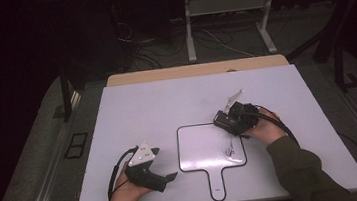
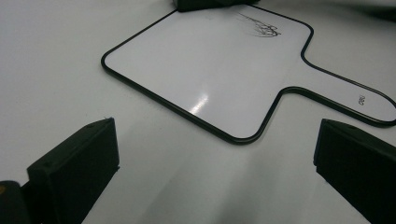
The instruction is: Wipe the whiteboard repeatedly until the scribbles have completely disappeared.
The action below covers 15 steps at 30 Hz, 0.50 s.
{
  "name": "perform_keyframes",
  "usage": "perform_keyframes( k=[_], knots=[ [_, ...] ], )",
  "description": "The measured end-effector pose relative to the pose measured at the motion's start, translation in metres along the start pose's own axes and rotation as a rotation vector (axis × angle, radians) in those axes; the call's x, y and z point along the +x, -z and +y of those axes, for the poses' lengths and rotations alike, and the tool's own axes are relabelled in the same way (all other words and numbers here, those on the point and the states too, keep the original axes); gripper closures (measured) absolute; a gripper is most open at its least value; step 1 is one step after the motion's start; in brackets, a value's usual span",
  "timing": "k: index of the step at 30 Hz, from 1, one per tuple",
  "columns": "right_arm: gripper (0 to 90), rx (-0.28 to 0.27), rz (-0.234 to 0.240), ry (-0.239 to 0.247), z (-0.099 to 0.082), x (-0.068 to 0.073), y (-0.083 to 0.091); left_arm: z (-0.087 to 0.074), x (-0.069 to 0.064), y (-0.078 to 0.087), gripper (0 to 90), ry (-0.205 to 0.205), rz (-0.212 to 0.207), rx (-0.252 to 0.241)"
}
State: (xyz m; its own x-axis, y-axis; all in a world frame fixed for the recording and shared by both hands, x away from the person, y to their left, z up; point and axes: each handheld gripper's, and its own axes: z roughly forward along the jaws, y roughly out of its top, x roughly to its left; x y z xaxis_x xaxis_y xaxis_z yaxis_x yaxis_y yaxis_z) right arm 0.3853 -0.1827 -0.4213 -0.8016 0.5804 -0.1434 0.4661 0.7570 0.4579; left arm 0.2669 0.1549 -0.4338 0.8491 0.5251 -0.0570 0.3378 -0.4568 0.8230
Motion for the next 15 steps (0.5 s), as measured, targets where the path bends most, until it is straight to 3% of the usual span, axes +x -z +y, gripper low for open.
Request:
perform_keyframes(
  k=[1,6,8,9,10,11,15],
  knots=[
    [38.8,-0.004,0.026,0.025,0.003,0.009,0.0,0.0,0.0,0.0,0.0,0.0,0.0,-0.001],
    [38.8,-0.013,0.054,0.049,0.007,0.017,-0.001,0.0,0.0,0.0,0.0,-0.001,0.0,0.0],
    [38.8,-0.014,0.037,0.031,0.006,0.01,-0.002,0.0,0.0,0.0,0.0,0.002,0.0,-0.001],
    [38.8,-0.012,0.014,-0.012,0.003,0.0,-0.002,0.0,0.0,0.001,0.0,0.001,0.0,-0.001],
    [38.8,-0.012,0.014,-0.012,0.003,0.0,-0.002,0.0,0.0,0.001,0.0,0.001,0.0,0.0],
    [38.8,-0.013,0.0,-0.039,-0.002,-0.011,-0.002,0.0,0.0,0.001,0.0,0.0,0.0,0.002],
    [38.8,-0.01,-0.014,-0.063,-0.007,-0.018,-0.001,0.0,0.0,0.0,0.0,0.001,-0.001,0.002]
  ],
)
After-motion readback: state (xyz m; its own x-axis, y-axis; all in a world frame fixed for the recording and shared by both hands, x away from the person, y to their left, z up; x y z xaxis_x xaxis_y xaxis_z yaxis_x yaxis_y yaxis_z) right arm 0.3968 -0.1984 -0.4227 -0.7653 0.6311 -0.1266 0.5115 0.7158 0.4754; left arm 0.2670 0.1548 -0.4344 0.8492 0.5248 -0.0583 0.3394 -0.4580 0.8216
